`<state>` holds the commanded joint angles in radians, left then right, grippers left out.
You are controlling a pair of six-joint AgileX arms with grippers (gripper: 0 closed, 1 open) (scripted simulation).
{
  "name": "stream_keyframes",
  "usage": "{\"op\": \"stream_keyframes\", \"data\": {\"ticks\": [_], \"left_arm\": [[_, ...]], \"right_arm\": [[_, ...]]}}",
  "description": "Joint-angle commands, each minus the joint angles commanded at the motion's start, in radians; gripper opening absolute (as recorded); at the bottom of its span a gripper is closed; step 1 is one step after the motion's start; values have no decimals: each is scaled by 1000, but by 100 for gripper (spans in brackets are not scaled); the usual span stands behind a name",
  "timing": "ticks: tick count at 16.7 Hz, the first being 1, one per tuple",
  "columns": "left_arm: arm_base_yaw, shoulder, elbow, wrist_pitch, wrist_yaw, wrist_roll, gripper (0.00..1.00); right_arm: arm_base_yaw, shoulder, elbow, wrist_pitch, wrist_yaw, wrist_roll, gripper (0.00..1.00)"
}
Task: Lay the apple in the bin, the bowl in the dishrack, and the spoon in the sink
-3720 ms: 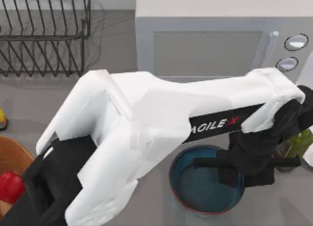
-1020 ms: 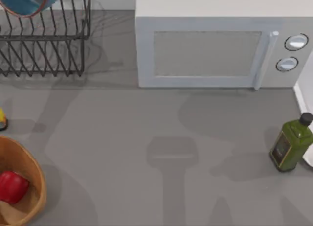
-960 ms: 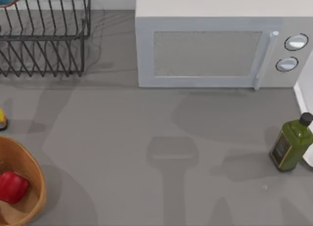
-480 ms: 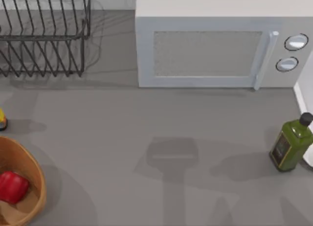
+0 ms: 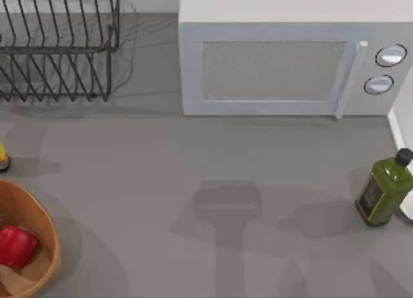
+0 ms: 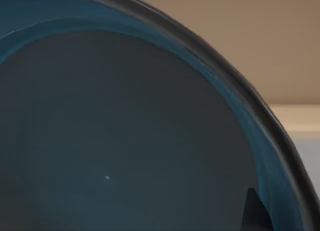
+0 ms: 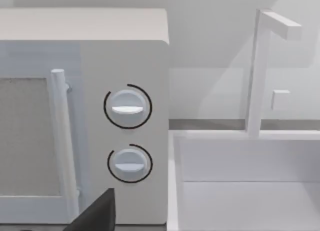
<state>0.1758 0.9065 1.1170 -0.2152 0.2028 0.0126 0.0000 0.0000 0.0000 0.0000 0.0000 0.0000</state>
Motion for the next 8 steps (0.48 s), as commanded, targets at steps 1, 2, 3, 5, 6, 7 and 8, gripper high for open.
{"op": "stream_keyframes", "data": {"ticks": [1, 2, 3, 5, 6, 7, 8], "left_arm": [[-3, 22, -1, 21, -3, 0, 0], [-8, 55, -5, 53, -6, -1, 0], [-13, 97, -10, 94, -11, -1, 0], [-26, 207, -24, 210, -21, -1, 0], [-32, 269, -33, 283, -26, 0, 0], [-38, 333, -43, 364, -32, 0, 0], [-44, 397, -52, 451, -37, 1, 0]], "right_arm": [[0, 0, 0, 0, 0, 0, 100], [0, 0, 0, 0, 0, 0, 100], [0, 0, 0, 0, 0, 0, 100], [0, 0, 0, 0, 0, 0, 100], [0, 0, 0, 0, 0, 0, 100], [0, 0, 0, 0, 0, 0, 100], [0, 0, 0, 0, 0, 0, 100]]}}
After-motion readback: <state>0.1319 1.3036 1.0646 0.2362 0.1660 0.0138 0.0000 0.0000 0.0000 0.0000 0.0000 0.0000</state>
